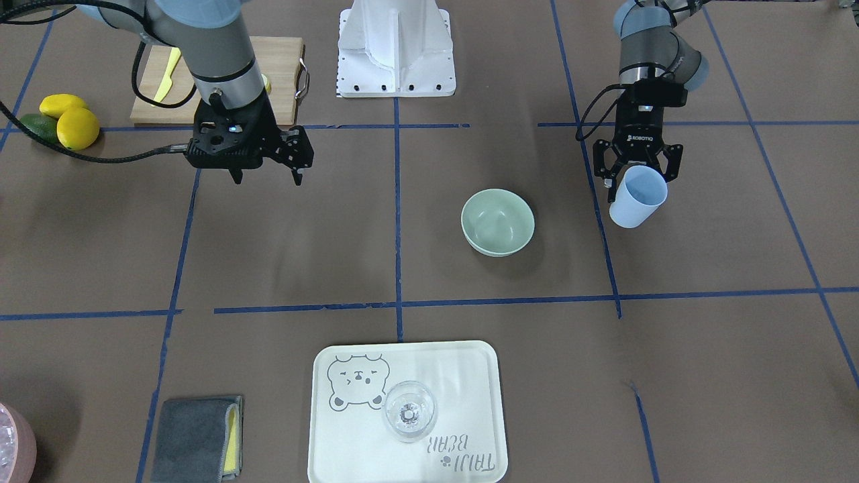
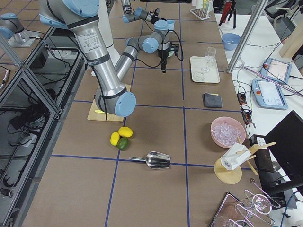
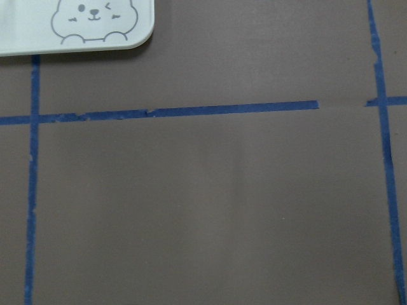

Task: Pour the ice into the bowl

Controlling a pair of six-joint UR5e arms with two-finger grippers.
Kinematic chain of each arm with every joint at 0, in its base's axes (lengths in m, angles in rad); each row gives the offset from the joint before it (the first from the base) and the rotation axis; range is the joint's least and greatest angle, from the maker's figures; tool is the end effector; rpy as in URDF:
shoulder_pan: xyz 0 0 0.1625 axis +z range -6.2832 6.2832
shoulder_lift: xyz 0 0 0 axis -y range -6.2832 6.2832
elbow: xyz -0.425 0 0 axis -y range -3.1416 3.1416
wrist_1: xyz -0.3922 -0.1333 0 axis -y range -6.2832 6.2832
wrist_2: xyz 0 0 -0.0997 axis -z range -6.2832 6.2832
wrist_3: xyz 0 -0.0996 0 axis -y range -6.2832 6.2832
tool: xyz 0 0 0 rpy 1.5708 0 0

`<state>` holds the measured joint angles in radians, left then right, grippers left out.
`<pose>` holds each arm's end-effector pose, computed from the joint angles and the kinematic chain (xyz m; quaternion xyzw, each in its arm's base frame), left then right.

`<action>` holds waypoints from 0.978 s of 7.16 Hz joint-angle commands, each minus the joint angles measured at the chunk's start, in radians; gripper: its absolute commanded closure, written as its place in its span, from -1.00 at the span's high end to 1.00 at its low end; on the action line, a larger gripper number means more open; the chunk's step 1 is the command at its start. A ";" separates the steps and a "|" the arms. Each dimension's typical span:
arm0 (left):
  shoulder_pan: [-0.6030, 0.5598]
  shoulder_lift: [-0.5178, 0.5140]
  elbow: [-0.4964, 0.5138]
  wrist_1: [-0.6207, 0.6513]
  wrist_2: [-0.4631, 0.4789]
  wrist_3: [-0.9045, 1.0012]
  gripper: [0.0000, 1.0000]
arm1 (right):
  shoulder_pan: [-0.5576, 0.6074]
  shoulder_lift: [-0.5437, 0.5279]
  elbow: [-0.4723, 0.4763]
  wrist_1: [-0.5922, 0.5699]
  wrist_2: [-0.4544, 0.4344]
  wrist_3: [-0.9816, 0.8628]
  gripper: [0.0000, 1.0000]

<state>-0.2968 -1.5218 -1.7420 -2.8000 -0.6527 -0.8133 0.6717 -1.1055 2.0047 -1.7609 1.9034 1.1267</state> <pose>0.3674 -0.3345 0.4550 0.5809 0.3107 -0.1101 0.7443 -0.3848 -0.4347 0.2418 0.0496 -0.3726 0.0479 0.9254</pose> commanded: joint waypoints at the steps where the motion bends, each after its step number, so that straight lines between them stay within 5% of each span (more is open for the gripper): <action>1: 0.005 -0.070 0.016 0.023 0.002 0.097 -1.00 | 0.049 -0.078 0.014 0.001 0.025 -0.106 1.00; 7: 0.005 -0.184 -0.025 0.385 0.008 0.322 -1.00 | 0.106 -0.146 0.005 0.112 0.123 -0.124 1.00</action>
<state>-0.2915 -1.6960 -1.7632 -2.4557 -0.6461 -0.5405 0.7765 -1.2532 2.0105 -1.6565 2.0163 0.9923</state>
